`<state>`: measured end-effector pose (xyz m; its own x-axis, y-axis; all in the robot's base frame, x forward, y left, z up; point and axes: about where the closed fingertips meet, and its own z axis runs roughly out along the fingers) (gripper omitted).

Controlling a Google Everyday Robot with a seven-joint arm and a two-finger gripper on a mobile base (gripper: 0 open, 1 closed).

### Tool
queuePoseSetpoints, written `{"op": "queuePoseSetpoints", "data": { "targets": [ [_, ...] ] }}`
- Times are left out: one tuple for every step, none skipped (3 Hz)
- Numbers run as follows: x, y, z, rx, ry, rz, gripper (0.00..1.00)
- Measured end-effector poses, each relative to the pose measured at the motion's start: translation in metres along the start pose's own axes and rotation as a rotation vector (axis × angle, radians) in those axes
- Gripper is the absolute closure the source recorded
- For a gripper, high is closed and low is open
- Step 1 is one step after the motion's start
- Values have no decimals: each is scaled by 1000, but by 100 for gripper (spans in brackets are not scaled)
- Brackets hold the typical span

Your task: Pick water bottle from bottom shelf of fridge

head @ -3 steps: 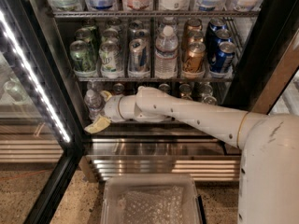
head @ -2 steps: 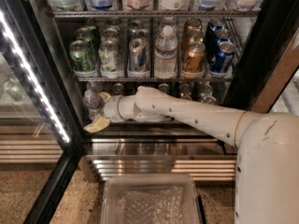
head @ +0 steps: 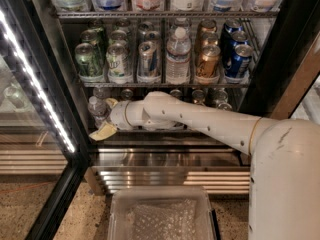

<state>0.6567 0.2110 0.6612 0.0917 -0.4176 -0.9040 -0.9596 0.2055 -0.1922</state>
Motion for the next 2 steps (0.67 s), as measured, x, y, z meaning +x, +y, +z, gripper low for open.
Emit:
{"op": "queuePoseSetpoints", "data": {
  "targets": [
    [-3,-1,-1,0,0,0,16],
    [-6,-1,-3,-1,0,0,12]
  ]
}}
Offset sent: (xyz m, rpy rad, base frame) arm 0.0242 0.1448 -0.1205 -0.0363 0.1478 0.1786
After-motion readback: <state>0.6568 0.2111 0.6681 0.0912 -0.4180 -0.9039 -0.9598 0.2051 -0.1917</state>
